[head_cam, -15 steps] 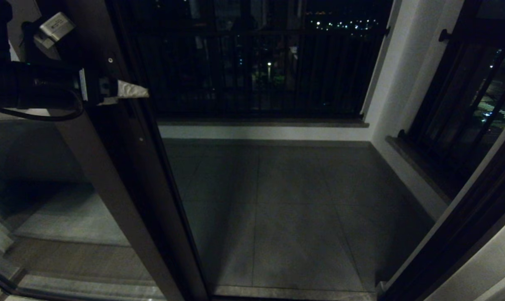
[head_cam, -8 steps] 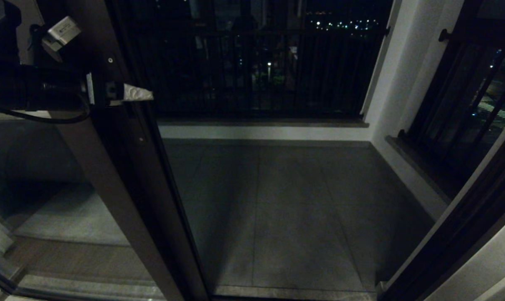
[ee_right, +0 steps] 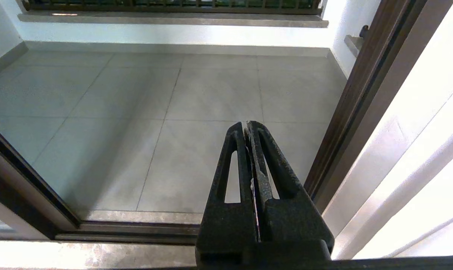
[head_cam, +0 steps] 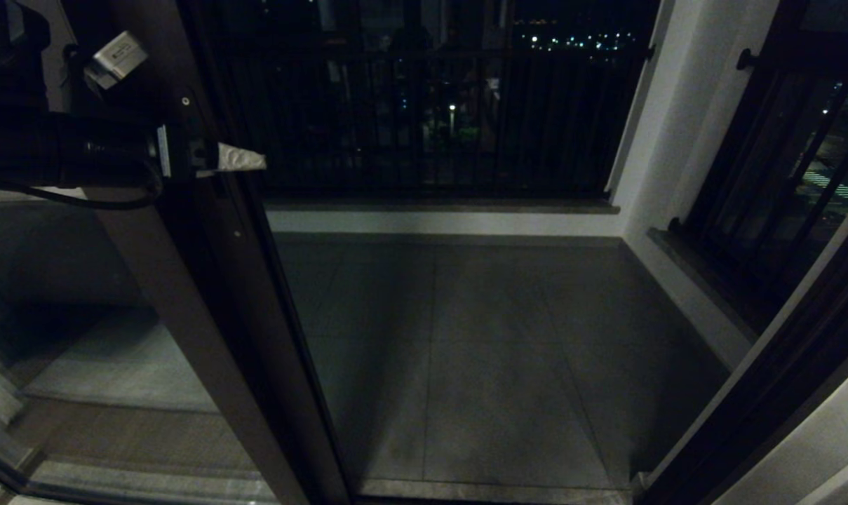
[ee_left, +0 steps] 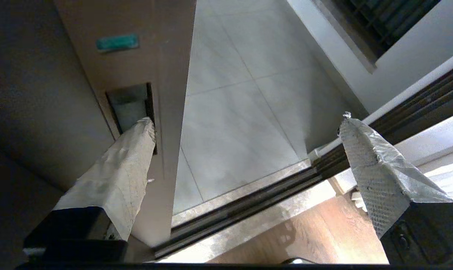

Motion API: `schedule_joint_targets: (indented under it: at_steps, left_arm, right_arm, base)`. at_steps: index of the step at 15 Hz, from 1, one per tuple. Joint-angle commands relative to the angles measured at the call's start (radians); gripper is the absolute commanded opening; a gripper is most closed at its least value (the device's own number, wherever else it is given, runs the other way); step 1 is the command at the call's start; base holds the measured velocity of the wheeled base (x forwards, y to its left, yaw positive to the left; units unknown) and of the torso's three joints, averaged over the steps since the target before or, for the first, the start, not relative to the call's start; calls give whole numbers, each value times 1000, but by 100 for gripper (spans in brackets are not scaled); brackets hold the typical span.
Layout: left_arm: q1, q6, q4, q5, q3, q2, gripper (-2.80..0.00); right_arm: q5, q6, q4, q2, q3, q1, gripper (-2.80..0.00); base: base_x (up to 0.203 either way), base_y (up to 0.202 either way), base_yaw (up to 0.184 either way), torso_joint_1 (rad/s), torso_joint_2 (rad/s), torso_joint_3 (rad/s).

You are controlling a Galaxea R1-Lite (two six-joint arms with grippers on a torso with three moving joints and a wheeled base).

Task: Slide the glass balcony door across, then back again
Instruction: Close the slid door

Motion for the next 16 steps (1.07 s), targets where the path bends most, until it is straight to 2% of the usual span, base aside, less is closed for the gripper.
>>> schedule_joint_targets:
  at_steps: [1, 16]
  left_arm:
    - [-5, 0, 1, 6, -1, 6, 0]
    - [-58, -1, -1, 22, -10, 12, 0]
  right_arm:
    - [0, -1, 0, 2, 0, 0, -280]
    - [1, -1, 0, 2, 0, 0, -280]
  base:
    - [0, 0, 0, 0, 0, 0]
    - [0, 0, 0, 0, 0, 0]
